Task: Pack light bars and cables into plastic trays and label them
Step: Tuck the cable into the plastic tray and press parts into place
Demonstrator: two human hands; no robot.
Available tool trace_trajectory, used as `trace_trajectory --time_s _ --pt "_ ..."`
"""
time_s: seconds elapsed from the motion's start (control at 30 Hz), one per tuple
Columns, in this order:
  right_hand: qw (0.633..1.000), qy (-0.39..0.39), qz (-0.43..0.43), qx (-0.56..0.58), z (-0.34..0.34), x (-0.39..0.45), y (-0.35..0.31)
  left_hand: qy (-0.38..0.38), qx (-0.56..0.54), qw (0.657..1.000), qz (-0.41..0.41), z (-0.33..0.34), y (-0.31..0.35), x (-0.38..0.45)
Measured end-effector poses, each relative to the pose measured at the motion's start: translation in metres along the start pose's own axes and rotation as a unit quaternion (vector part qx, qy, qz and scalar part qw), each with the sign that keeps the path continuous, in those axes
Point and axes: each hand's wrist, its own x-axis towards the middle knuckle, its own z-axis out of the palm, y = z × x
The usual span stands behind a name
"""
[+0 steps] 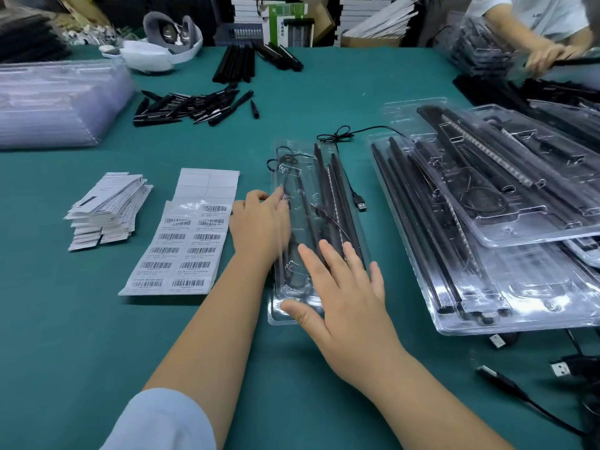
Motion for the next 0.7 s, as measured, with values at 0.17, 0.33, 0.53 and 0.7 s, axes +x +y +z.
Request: trace_trajectory --time_s 0.17,0.33,0.53,0.7 --pt "0.985 0.065 0.005 0.161 -0.006 -0.004 0.005 -0.03 -0.069 0.997 -0.01 -0.007 -0.008 0.006" --pt "0.961 0.136 0.004 0.239 -0.007 -0.004 0.006 0.007 -0.109 0.994 0.002 -0.006 -0.009 0.0" --pt "0.961 0.144 -0.002 0.236 -0.009 -0.005 0.006 -0.013 -0.094 0.995 0.018 -0.009 -0.01 -0.001" --pt "0.992 0.07 -0.022 0.101 -0.004 -0.001 0.006 -0.011 0.019 0.999 0.043 -0.011 -0.008 -0.006"
